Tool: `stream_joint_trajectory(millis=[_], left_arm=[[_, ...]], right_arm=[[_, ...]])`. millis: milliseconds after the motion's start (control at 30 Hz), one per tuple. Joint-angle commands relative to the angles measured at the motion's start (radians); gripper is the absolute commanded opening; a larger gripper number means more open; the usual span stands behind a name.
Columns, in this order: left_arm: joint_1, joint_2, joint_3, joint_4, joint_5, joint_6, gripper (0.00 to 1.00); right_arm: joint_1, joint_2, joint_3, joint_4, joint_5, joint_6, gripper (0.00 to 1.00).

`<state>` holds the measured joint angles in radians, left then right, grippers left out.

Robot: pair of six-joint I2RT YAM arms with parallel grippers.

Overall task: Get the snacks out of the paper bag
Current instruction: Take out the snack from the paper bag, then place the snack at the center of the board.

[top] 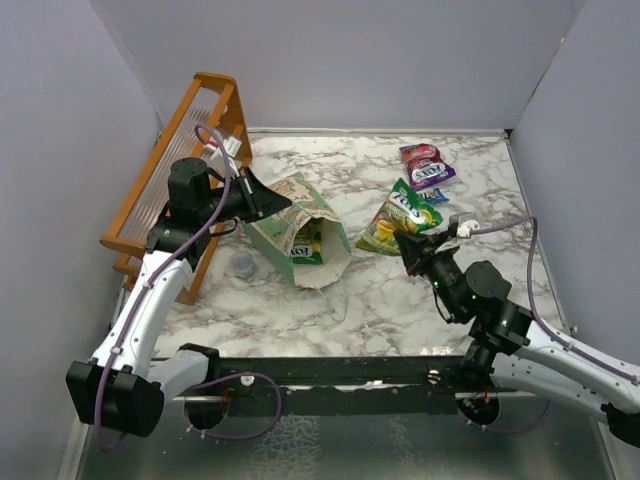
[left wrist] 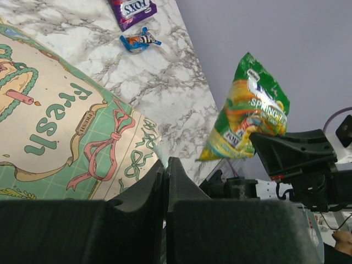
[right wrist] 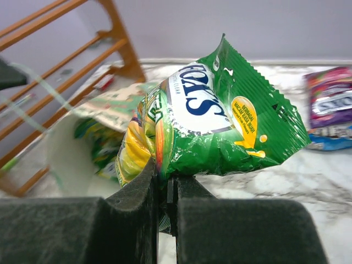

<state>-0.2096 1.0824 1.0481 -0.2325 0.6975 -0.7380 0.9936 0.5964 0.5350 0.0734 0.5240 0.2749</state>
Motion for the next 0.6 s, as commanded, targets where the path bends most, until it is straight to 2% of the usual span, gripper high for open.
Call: stream_joint_trajectory(millis=[0, 67, 133, 267, 333, 467, 567], left_arm=[[0.007, -0.02, 0.013, 0.018, -0.021, 0.008, 0.0], [0.006, -0.022, 0.017, 0.011, -0.021, 0.011, 0.0], [0.006, -0.024, 0.023, 0.003, -0.024, 0.013, 0.0], [0.006, -0.025, 0.026, 0.001, -0.027, 0.011, 0.0], [0.006, -0.025, 0.028, 0.002, -0.028, 0.007, 0.0], [0.006, -0.023, 0.03, 0.001, -0.023, 0.005, 0.0], [0.007, -0.018, 0.045, -0.016, -0.02, 0.016, 0.0]], right_arm=[[-0.001, 0.147, 0.103, 0.148, 0.342, -0.151, 0.01], [-0.019, 0.247, 0.132, 0.189, 0.412, -0.21, 0.01], [-0.085, 0.336, 0.172, 0.17, 0.385, -0.185, 0.01], [-0.408, 0.473, 0.228, -0.02, 0.131, 0.187, 0.01], [-0.538, 0.515, 0.198, -0.03, 0.023, 0.365, 0.01], [-0.684, 0.595, 0.09, 0.062, -0.007, 0.596, 0.01], [-0.769, 0.677, 0.074, 0.067, -0.024, 0.721, 0.01]])
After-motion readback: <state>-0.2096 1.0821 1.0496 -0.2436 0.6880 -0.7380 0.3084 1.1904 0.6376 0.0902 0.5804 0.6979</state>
